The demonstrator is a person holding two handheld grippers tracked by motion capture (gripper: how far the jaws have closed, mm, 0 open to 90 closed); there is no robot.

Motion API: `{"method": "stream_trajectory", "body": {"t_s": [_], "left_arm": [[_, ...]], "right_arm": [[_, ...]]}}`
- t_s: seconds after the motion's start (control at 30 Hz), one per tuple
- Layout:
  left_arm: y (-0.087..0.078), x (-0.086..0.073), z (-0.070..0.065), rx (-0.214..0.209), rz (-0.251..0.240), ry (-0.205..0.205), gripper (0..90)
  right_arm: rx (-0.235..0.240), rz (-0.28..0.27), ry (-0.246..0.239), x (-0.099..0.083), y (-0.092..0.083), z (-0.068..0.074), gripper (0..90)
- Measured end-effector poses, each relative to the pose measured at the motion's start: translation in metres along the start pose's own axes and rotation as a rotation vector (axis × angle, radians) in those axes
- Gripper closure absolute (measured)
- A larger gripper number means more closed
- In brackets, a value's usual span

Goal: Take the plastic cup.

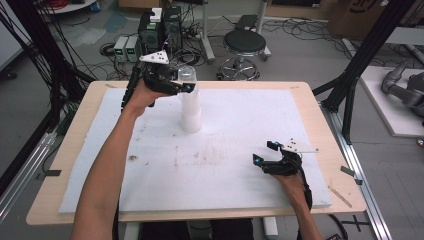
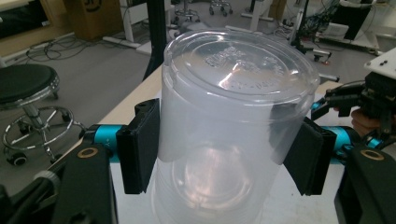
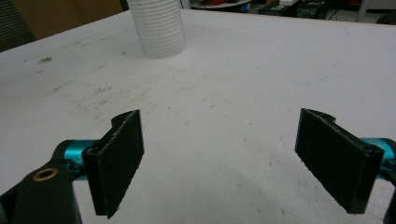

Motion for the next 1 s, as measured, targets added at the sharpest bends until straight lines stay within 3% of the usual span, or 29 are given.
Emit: {"method": "stream_trajectory", "body": {"t_s": [0.23,0.43,0.57,0.73,0.83,0.93,1.0], "left_arm": [[-0.013,0.039,-0.007,0.016,-0.024,0.047,35.1],[-0.022,0.060,-0.012,0.028,-0.046,0.074,35.8],[-0.025,0.058,-0.013,0.029,-0.024,0.073,36.1],[-0.028,0.061,-0.016,0.018,-0.038,0.062,36.1],[-0.031,0.062,-0.024,-0.003,-0.035,0.056,36.2],[-0.035,0.062,-0.036,-0.018,-0.070,0.063,36.2],[-0.037,0.057,-0.043,-0.013,-0.069,0.067,36.6]], "right_arm": [[-0.004,-0.007,-0.005,0.000,0.000,0.000,15.1],[-0.003,-0.008,0.001,0.000,0.000,0.000,15.1],[-0.002,-0.009,-0.002,0.000,0.000,0.000,15.1],[-0.003,-0.011,-0.003,0.000,0.000,0.000,15.1],[-0.002,-0.014,-0.004,0.001,-0.001,0.000,15.1],[-0.002,-0.015,0.000,0.000,-0.001,0.001,15.1],[-0.002,-0.020,-0.007,0.001,-0.001,0.001,15.1]]}}
Point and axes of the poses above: each handheld gripper's, and its own axes: y roughly forward along the jaws, x roughly out of its top, z roughly to its left, the point moved 7 cm from there along y, roughly forward along the jaws, and after that the axes turned 3 degrees about z, right-handed, at the moved point
